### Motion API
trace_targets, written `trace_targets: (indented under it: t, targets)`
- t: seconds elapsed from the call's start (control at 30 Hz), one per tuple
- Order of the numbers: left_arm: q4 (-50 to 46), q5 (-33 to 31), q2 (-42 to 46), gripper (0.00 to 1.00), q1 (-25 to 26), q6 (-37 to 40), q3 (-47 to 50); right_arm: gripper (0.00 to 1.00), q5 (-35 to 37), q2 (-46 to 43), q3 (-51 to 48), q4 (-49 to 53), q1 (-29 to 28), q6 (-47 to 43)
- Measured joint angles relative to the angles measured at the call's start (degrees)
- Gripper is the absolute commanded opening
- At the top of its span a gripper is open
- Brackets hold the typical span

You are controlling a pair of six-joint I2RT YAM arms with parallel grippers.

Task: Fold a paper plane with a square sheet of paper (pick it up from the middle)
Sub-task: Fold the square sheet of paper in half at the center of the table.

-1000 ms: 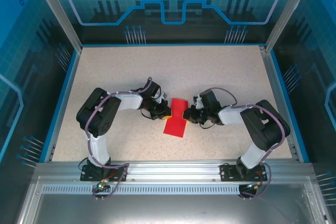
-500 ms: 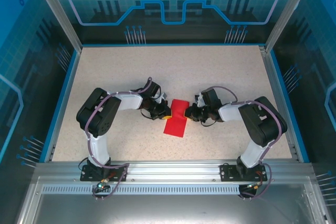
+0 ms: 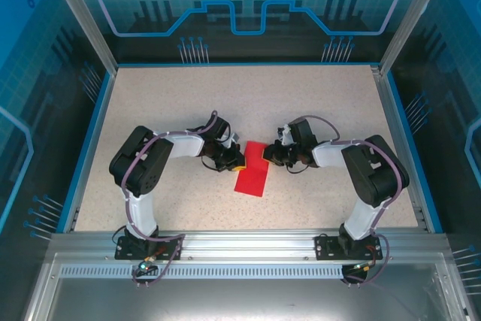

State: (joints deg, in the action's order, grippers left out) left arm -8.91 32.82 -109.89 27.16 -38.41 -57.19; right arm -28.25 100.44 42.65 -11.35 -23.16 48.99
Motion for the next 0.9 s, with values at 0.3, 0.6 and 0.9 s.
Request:
trace_targets:
  t: [0.3,0.6,0.9]
  targets:
    - [0.0,0.0,0.0,0.00,0.0,0.0,0.0,0.14,-1.0,-8.5,-0.9,2.4,-2.8,-2.3]
    - [0.0,0.0,0.0,0.00,0.0,0.0,0.0,0.11,-0.6,-4.0,-3.3,1.1,-4.6,-2.6]
    - [0.0,0.0,0.0,0.00,0.0,0.0,0.0,0.11,1.6,-1.5,-3.2,2.8,-4.5,-3.5]
